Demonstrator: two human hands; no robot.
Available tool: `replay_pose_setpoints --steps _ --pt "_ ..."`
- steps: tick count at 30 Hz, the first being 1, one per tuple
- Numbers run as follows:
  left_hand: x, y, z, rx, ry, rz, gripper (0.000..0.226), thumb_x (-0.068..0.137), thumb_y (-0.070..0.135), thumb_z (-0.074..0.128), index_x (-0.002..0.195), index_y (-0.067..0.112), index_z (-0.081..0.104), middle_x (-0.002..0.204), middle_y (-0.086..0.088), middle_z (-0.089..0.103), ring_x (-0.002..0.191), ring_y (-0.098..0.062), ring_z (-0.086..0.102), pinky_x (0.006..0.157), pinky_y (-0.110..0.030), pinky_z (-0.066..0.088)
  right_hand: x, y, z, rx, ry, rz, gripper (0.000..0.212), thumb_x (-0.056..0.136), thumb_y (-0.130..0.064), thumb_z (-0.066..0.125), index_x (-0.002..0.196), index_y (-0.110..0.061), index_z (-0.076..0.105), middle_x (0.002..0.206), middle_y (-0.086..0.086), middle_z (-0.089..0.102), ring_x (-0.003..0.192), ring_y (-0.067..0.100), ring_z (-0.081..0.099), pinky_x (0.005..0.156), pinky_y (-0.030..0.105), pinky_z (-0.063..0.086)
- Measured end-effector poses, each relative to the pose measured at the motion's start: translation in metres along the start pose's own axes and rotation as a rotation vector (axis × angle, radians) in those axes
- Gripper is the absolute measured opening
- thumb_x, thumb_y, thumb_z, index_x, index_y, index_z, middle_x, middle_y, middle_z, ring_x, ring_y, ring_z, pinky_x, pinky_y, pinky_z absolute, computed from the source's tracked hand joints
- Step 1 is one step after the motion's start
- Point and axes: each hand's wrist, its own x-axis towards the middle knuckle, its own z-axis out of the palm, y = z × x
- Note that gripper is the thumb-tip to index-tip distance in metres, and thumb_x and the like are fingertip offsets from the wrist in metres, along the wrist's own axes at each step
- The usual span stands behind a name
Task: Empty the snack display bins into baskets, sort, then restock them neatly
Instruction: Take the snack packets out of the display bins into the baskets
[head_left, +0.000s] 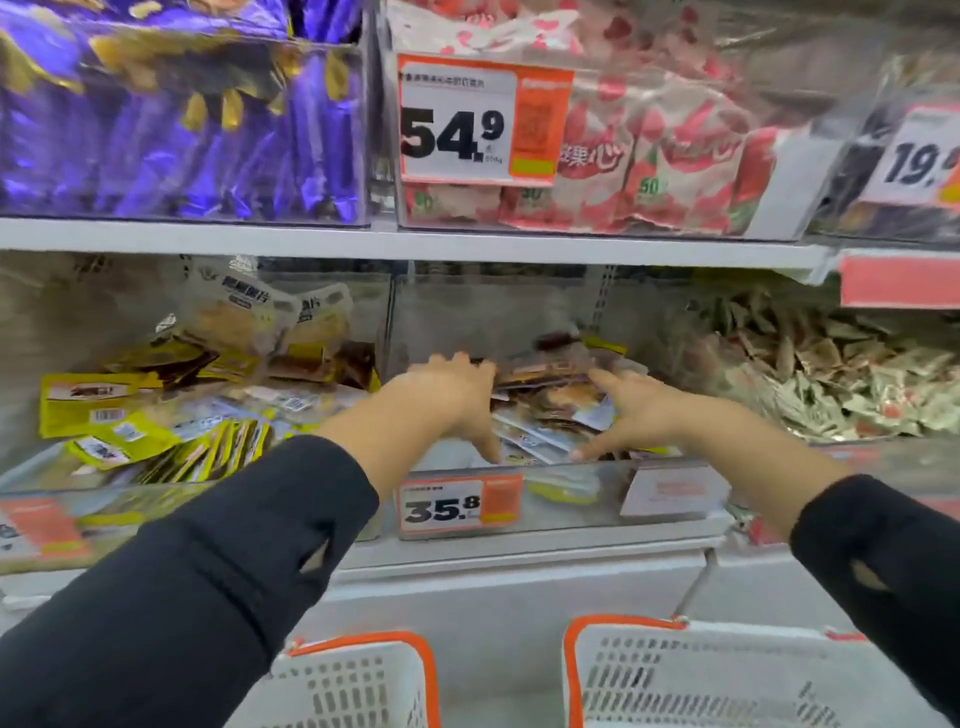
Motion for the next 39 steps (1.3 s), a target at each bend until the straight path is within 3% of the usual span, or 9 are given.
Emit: replay_pose_setpoints --steps 3,7,12,15,20,23,29,37,39 --pt "0.029 0.010 0.000 0.100 -0.222 -0.025 0.126 0.072 0.064 0.072 0.153 0.023 -0.016 0.162 -0.012 0.000 0.143 -0.038 0.021 0.111 -0.053 0.032 0.024 -0.019 0.011 -0.210 -0.016 -0.065 0.126 0.064 -0.077 0.066 0.153 -0.030 -0.011 0.162 0.008 -0.001 0.148 0.032 0.002 0.117 0.054 0.017" --pt "0.052 0.022 0.006 0.247 -0.273 -0.086 0.131 0.074 0.062 0.071 0.145 0.024 -0.032 0.156 -0.015 -0.027 0.146 -0.044 0.008 0.113 -0.059 0.024 0.041 -0.042 0.030 -0.451 -0.012 -0.119 0.117 0.077 -0.069 0.060 0.150 -0.028 -0.021 0.160 0.010 -0.015 0.147 0.036 -0.006 0.117 0.057 0.009" --pt "0.073 -0.001 0.003 0.271 -0.231 -0.119 0.102 0.084 0.060 0.063 0.156 0.015 0.006 0.159 -0.014 0.020 0.137 -0.035 0.037 0.103 -0.046 0.043 0.058 -0.034 0.020 -0.600 0.194 -0.126 0.110 0.075 -0.062 0.062 0.154 -0.024 -0.006 0.157 0.017 0.020 0.143 0.038 0.017 0.115 0.058 0.008" --pt "0.083 -0.015 0.003 0.287 -0.191 -0.122 0.098 0.081 0.061 0.064 0.154 0.015 0.017 0.148 -0.011 0.040 0.126 -0.033 0.048 0.099 -0.045 0.047 0.065 -0.031 0.018 -0.658 0.308 -0.159 0.093 0.083 -0.054 0.055 0.154 -0.024 0.003 0.143 0.016 0.042 0.128 0.035 0.042 0.107 0.047 0.030" --pt "0.090 -0.014 0.011 0.171 -0.124 -0.114 0.119 0.074 0.058 0.075 0.155 0.016 -0.003 0.146 -0.013 0.041 0.121 -0.035 0.052 0.094 -0.045 0.050 0.070 -0.026 0.014 -0.627 0.268 -0.036 0.088 0.089 -0.046 0.052 0.154 -0.024 -0.004 0.149 0.023 0.031 0.128 0.043 0.039 0.100 0.047 0.039" --pt "0.096 -0.014 0.020 0.177 -0.020 -0.113 0.114 0.082 0.046 0.073 0.154 0.013 -0.009 0.140 -0.013 0.049 0.114 -0.033 0.057 0.080 -0.037 0.050 0.066 -0.025 0.015 -0.707 0.277 -0.065 0.093 0.088 -0.033 0.056 0.154 -0.019 -0.007 0.135 0.021 0.045 0.110 0.035 0.054 0.075 0.035 0.044" --pt "0.097 -0.013 0.020 0.283 0.156 -0.091 0.051 0.096 0.013 0.048 0.144 0.013 0.032 0.119 -0.010 0.058 0.102 -0.030 0.057 0.070 -0.034 0.041 0.050 -0.014 0.001 -0.643 0.496 -0.207 0.071 0.092 -0.029 0.050 0.153 -0.030 0.014 0.111 0.010 0.060 0.093 0.030 0.060 0.062 0.028 0.037" --pt "0.063 -0.007 0.014 0.374 0.279 -0.027 0.036 0.099 0.008 0.041 0.135 0.010 0.045 0.119 -0.013 0.059 0.104 -0.032 0.058 0.070 -0.035 0.039 0.023 -0.008 -0.008 -0.624 0.526 -0.214 0.064 0.099 -0.014 0.039 0.152 -0.039 0.013 0.067 -0.004 0.037 0.056 0.021 0.037 0.044 0.030 0.024" --pt "0.050 -0.008 0.014 0.302 0.345 -0.024 0.028 0.101 0.016 0.042 0.128 0.013 0.050 0.116 -0.013 0.060 0.104 -0.032 0.059 0.069 -0.034 0.038 0.014 -0.005 -0.010 -0.545 0.555 -0.229 0.064 0.098 -0.014 0.040 0.151 -0.040 0.016 0.083 0.000 0.061 0.069 0.026 0.055 0.051 0.031 0.037"
